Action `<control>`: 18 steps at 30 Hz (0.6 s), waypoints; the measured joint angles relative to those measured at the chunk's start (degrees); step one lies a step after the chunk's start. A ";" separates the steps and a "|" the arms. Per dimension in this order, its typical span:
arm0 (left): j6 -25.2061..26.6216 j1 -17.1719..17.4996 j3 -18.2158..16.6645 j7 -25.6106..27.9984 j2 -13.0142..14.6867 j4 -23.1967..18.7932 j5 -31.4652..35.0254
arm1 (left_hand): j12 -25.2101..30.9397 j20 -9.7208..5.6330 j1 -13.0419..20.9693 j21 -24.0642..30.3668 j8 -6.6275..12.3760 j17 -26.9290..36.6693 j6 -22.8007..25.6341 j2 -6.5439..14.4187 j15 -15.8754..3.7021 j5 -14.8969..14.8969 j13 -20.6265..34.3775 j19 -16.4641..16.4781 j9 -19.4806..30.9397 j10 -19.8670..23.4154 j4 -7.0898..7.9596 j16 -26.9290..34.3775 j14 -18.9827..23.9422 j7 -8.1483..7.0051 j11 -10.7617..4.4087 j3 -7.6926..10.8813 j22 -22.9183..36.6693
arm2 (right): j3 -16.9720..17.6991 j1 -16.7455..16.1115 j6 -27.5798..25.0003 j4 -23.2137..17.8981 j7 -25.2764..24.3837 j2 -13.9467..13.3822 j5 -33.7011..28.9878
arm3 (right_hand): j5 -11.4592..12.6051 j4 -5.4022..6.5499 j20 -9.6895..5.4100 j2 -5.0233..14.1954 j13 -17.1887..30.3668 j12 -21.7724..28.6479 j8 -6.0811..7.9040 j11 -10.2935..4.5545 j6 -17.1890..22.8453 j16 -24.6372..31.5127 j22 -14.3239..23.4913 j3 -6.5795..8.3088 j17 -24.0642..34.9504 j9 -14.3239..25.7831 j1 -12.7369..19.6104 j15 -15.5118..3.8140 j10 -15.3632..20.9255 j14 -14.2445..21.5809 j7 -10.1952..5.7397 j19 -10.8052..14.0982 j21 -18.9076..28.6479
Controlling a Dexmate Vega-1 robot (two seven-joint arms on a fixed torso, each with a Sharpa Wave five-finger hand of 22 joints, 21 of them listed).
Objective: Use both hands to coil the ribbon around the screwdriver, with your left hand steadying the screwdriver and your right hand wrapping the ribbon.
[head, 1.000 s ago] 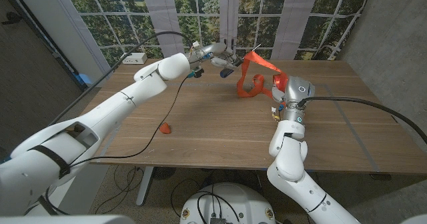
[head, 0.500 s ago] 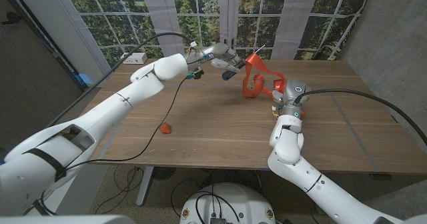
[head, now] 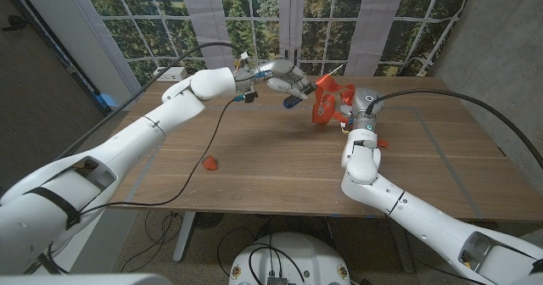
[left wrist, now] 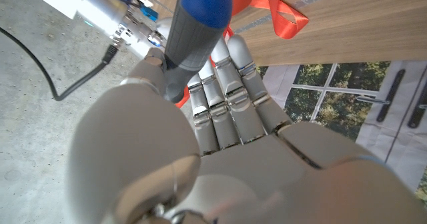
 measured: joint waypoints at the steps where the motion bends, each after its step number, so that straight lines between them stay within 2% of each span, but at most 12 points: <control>1: -0.11 -0.09 0.00 -0.60 0.05 0.10 -0.40 | 0.00 0.00 0.00 0.00 0.00 0.00 0.00 0.00 0.00 0.00 0.00 0.00 0.00 0.00 0.00 -0.01 0.00 0.00 0.00 0.00 0.00 | -0.37 0.65 0.14 0.23 0.14 -0.27 0.20 | 0.00 0.00 0.11 0.00 -0.02 0.00 0.00 0.00 0.00 0.00 0.00 0.00 0.00 0.00 0.00 0.00 0.00 0.00 0.00 -0.12 0.00; 11: -1.44 -1.06 0.66 -6.43 0.14 1.46 -3.88 | -0.12 0.00 0.00 0.23 -0.20 -0.01 0.21 0.00 0.00 0.00 0.00 0.00 -0.04 0.00 0.00 -0.03 0.00 0.21 0.00 0.00 0.00 | -3.57 5.61 2.20 1.29 1.87 -3.01 1.37 | -0.04 0.01 -0.11 0.00 -0.04 -0.02 0.00 0.00 0.00 0.00 0.00 0.01 0.26 0.00 0.00 -0.05 0.00 -0.04 0.00 -0.52 0.00; 18: -2.22 -1.40 1.16 -8.78 -0.21 2.70 -5.44 | -0.18 -0.11 0.00 0.23 -0.38 -0.02 0.28 0.00 0.00 -0.12 0.00 -0.11 -0.13 0.00 -0.02 -0.08 0.00 0.28 0.00 0.02 -0.04 | -4.20 7.48 3.35 1.44 2.02 -3.51 1.76 | -0.05 0.01 -0.11 0.00 -0.18 -0.08 0.00 0.00 0.09 -0.41 0.00 0.01 0.26 0.00 0.00 -0.05 0.00 -0.05 0.09 -0.52 0.00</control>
